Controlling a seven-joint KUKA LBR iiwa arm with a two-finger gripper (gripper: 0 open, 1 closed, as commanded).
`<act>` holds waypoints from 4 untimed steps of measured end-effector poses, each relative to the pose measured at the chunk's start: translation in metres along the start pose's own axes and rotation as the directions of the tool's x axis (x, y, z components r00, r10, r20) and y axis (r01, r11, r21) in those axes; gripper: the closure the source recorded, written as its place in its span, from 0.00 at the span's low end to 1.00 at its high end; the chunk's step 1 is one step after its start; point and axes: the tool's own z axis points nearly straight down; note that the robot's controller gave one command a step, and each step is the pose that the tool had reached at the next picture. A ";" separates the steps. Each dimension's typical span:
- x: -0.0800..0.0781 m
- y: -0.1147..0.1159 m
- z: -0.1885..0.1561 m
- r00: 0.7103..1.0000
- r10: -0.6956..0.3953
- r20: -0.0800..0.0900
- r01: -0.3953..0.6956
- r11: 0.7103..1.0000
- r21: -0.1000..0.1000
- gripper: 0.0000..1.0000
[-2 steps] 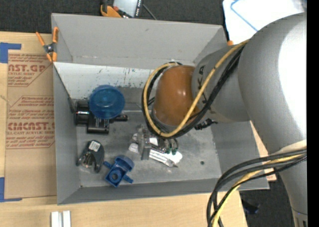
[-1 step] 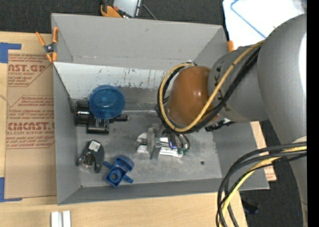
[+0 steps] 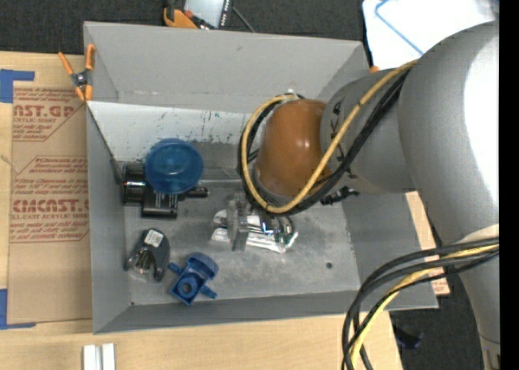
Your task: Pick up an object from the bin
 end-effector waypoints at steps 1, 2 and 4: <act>0.017 -0.032 -0.089 1.000 0.010 -0.010 -0.010 1.000 0.001 1.00; 0.009 -0.032 0.006 1.000 0.008 -0.005 -0.008 1.000 -0.004 1.00; 0.006 -0.033 0.001 1.000 0.017 0.025 -0.017 1.000 -0.009 1.00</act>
Offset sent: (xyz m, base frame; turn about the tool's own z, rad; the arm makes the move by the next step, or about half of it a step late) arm -0.0098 -0.0345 -0.0128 0.0099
